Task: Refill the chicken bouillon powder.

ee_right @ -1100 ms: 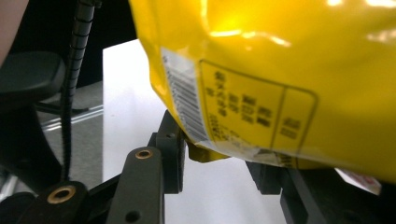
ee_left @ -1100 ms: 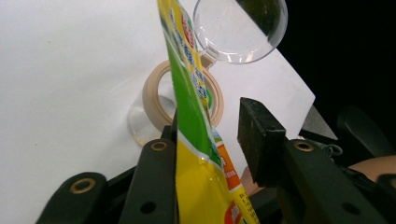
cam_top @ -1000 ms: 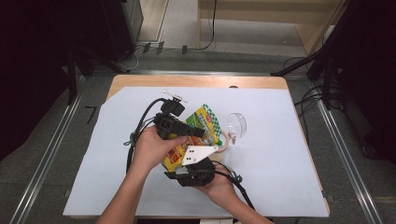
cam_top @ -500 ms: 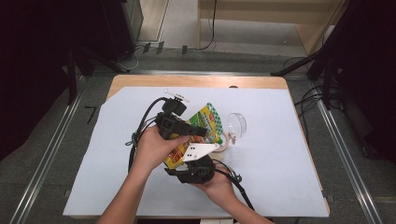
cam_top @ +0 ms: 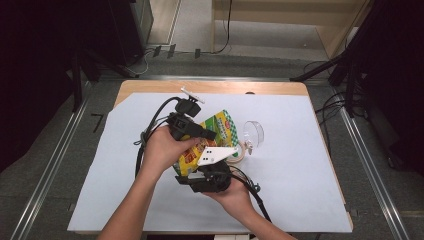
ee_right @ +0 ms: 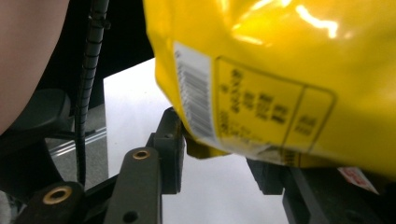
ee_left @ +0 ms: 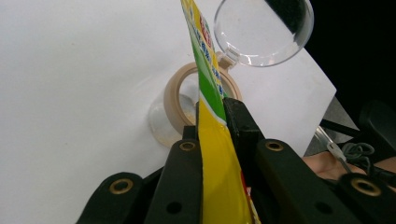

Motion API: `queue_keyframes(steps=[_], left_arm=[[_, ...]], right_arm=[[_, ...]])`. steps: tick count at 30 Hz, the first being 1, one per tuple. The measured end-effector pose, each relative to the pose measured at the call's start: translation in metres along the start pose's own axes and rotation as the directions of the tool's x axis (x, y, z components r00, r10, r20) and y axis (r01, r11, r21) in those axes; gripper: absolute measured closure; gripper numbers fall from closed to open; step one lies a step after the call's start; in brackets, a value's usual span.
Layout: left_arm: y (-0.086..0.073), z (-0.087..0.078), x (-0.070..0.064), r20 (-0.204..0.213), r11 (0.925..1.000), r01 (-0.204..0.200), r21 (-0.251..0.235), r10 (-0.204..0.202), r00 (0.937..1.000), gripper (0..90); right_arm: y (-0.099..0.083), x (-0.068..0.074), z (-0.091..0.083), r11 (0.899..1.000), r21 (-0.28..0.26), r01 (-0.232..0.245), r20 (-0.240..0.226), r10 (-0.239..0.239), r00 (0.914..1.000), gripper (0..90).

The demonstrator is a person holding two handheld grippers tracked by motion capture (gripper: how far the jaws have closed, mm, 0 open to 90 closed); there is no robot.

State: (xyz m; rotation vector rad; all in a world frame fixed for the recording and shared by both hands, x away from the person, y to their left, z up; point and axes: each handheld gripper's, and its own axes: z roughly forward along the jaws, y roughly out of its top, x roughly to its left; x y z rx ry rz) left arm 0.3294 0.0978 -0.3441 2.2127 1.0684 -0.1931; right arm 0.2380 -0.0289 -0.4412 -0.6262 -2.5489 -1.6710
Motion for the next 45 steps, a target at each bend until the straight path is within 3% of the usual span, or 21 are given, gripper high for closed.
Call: queue_keyframes(steps=[6, 20, 24, 26, 31, 34, 37, 45], left_arm=[[-0.001, 0.001, 0.003, 0.026, 0.9999, 0.010, -0.011, -0.009, 0.9996, 86.3], [-0.011, -0.008, -0.006, 0.043, 0.9980, -0.014, -0.062, 0.016, 0.9989, 77.7], [-0.013, -0.008, -0.008, 0.027, 0.9978, -0.021, -0.064, 0.022, 0.9994, 74.7], [-0.013, -0.009, -0.010, 0.013, 0.9966, -0.043, -0.070, 0.044, 0.9990, 72.0], [-0.014, -0.013, -0.012, 0.038, 0.9945, -0.036, -0.099, 0.040, 0.9985, 65.3], [-0.014, -0.014, -0.014, -0.001, 0.9936, -0.052, -0.100, 0.052, 0.9987, 70.0], [-0.014, -0.013, -0.018, -0.061, 0.9910, -0.091, -0.098, 0.085, 0.9945, 78.1], [-0.015, -0.013, -0.021, -0.064, 0.9918, -0.101, -0.078, 0.096, 0.9933, 85.5]], right_arm=[[-0.001, 0.006, -0.001, 0.995, 0.024, 0.098, 0.057, -0.099, 0.9934, 62.0], [-0.003, 0.007, 0.001, 0.998, 0.001, 0.062, 0.038, -0.062, 0.9974, 66.1], [-0.003, 0.006, 0.000, 0.998, -0.006, 0.058, 0.034, -0.058, 0.9978, 66.3], [-0.002, 0.006, 0.000, 0.999, -0.010, 0.047, 0.027, -0.046, 0.9986, 66.4], [-0.001, 0.003, -0.003, 1.000, -0.027, 0.014, 0.013, -0.014, 0.9998, 66.7], [-0.001, 0.002, -0.003, 1.000, -0.030, 0.008, 0.012, -0.008, 0.9999, 66.9], [-0.001, 0.003, -0.002, 1.000, -0.026, 0.014, 0.007, -0.013, 0.9999, 66.9], [-0.003, 0.007, 0.001, 0.999, -0.015, 0.043, 0.022, -0.043, 0.9988, 65.8]])
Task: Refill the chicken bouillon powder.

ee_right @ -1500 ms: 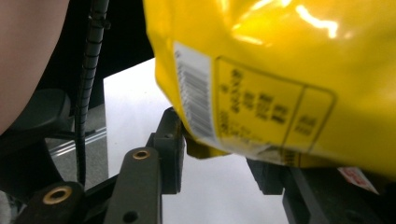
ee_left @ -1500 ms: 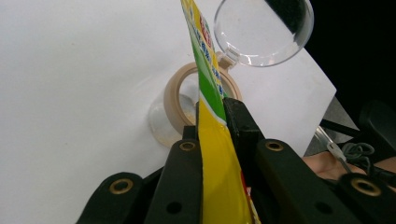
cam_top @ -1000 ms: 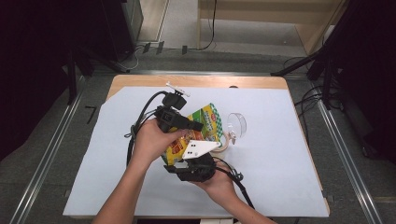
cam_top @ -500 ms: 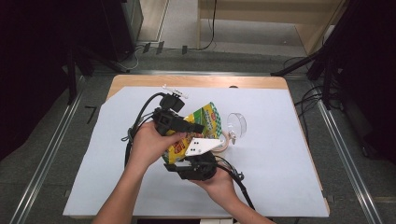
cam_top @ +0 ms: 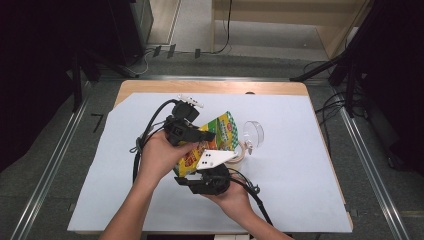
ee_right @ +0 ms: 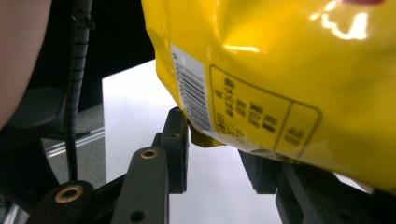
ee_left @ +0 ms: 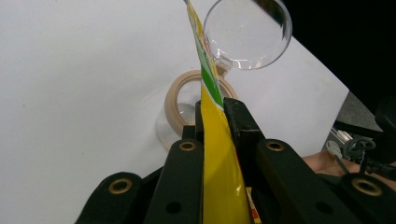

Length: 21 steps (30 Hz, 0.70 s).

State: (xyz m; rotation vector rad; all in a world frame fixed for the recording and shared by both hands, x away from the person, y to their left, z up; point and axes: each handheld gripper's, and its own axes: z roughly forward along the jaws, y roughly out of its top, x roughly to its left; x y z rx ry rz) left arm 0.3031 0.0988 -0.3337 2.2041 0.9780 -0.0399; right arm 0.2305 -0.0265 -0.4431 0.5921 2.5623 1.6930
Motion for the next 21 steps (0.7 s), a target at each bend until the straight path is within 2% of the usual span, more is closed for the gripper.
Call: queue_keyframes(steps=[2, 7, 10, 14, 17, 21], left_arm=[[0.000, 0.000, -0.001, 0.005, 1.0000, 0.006, -0.001, -0.006, 1.0000, 85.4], [0.001, -0.002, -0.006, 0.018, 1.0000, 0.005, -0.005, -0.005, 0.9998, 84.5], [0.001, -0.002, -0.010, 0.009, 0.9999, -0.009, -0.007, 0.009, 0.9999, 84.1], [0.002, -0.001, -0.013, 0.007, 0.9999, -0.013, -0.008, 0.013, 0.9999, 83.2], [0.002, 0.001, -0.010, 0.020, 0.9999, -0.008, -0.007, 0.008, 0.9998, 83.2], [0.008, 0.002, -0.004, 0.051, 1.0000, 0.000, -0.009, 0.000, 0.9987, 83.3]], right_arm=[[0.000, 0.001, 0.001, 1.000, -0.001, 0.018, 0.011, -0.018, 0.9998, 65.7], [-0.001, 0.000, 0.001, 1.000, 0.007, 0.017, 0.028, -0.017, 0.9995, 67.0], [-0.001, -0.002, 0.001, 1.000, 0.005, 0.000, 0.030, 0.000, 0.9996, 68.2], [-0.002, -0.004, 0.000, 1.000, 0.001, -0.030, 0.010, 0.030, 0.9995, 69.0], [-0.002, -0.004, 0.001, 0.999, 0.002, -0.043, 0.003, 0.043, 0.9991, 69.1], [0.001, -0.004, -0.002, 0.999, -0.008, -0.037, -0.006, 0.037, 0.9993, 69.3]])
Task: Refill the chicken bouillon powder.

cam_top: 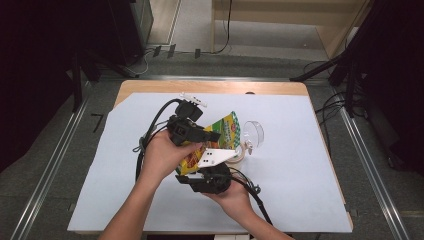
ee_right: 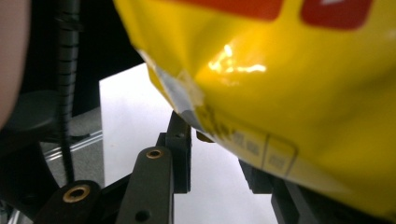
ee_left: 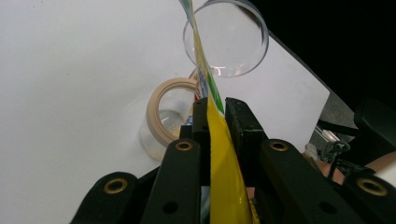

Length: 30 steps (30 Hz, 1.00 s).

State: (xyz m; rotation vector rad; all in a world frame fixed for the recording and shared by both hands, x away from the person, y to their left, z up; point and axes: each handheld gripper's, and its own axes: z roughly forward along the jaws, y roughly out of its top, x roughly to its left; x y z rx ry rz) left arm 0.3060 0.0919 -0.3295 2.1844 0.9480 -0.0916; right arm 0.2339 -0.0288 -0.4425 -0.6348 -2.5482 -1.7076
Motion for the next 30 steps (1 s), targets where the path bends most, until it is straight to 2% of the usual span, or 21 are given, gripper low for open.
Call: queue_keyframes(steps=[5, 7, 9, 12, 16, 22, 30], left_arm=[[0.008, 0.001, 0.008, 0.031, 0.9997, 0.022, 0.012, -0.022, 0.9993, 83.3], [0.010, 0.001, 0.010, 0.032, 0.9995, 0.026, 0.016, -0.027, 0.9991, 83.2], [0.012, 0.001, 0.012, 0.031, 0.9995, 0.028, 0.017, -0.029, 0.9991, 83.2], [0.012, -0.001, 0.013, 0.040, 0.9995, 0.031, 0.007, -0.031, 0.9987, 83.1], [0.011, -0.004, 0.011, 0.043, 0.9999, 0.015, -0.006, -0.015, 0.9990, 82.7], [0.010, -0.001, 0.011, 0.046, 0.9999, 0.008, -0.007, -0.008, 0.9989, 82.1], [0.011, -0.001, 0.011, 0.048, 0.9999, 0.006, -0.009, -0.005, 0.9988, 82.6]], right_arm=[[0.006, -0.002, -0.002, 1.000, 0.010, -0.010, -0.008, 0.010, 0.9999, 69.1], [0.008, -0.003, -0.002, 1.000, 0.008, -0.010, -0.004, 0.010, 0.9999, 69.1], [0.011, -0.005, -0.001, 0.999, 0.010, -0.035, -0.011, 0.035, 0.9993, 69.0], [0.013, -0.003, 0.000, 0.999, 0.003, -0.043, -0.003, 0.043, 0.9990, 69.1], [0.013, 0.000, 0.001, 0.999, -0.005, -0.053, 0.020, 0.054, 0.9984, 69.3], [0.011, 0.001, 0.006, 0.993, -0.026, -0.118, 0.026, 0.118, 0.9926, 69.0], [0.010, 0.003, 0.008, 0.993, -0.041, -0.114, 0.057, 0.116, 0.9916, 66.0]])
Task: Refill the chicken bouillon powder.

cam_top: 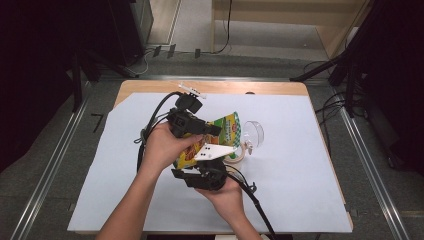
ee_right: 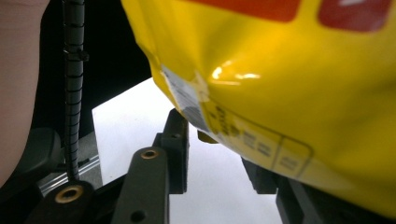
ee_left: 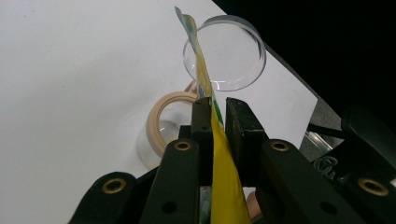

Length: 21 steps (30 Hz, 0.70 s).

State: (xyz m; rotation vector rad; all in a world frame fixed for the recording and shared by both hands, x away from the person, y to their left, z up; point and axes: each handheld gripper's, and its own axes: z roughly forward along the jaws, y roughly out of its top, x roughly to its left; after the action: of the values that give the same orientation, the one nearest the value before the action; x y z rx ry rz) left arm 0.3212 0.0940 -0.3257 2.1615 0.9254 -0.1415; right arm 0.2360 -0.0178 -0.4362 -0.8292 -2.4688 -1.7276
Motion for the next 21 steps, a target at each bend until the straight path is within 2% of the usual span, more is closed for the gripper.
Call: queue_keyframes(steps=[4, 10, 15, 21], left_arm=[[0.002, 0.000, -0.001, -0.013, 0.9999, -0.013, 0.004, 0.013, 0.9998, 82.4], [0.006, -0.001, 0.003, -0.001, 0.9999, -0.010, 0.001, 0.010, 1.0000, 82.1], [0.006, -0.003, 0.007, 0.016, 1.0000, -0.006, -0.004, 0.006, 0.9999, 81.8], [0.008, -0.001, 0.010, 0.025, 1.0000, -0.008, -0.002, 0.008, 0.9997, 81.8]], right_arm=[[0.001, 0.000, 0.000, 1.000, -0.003, -0.001, 0.015, 0.001, 0.9999, 67.9], [0.006, 0.001, -0.001, 1.000, 0.000, -0.020, 0.022, 0.020, 0.9996, 67.9], [0.008, 0.001, 0.001, 1.000, 0.005, -0.009, 0.042, 0.009, 0.9991, 67.2], [0.009, 0.000, 0.004, 0.999, 0.004, -0.037, 0.048, 0.036, 0.9982, 66.4]])
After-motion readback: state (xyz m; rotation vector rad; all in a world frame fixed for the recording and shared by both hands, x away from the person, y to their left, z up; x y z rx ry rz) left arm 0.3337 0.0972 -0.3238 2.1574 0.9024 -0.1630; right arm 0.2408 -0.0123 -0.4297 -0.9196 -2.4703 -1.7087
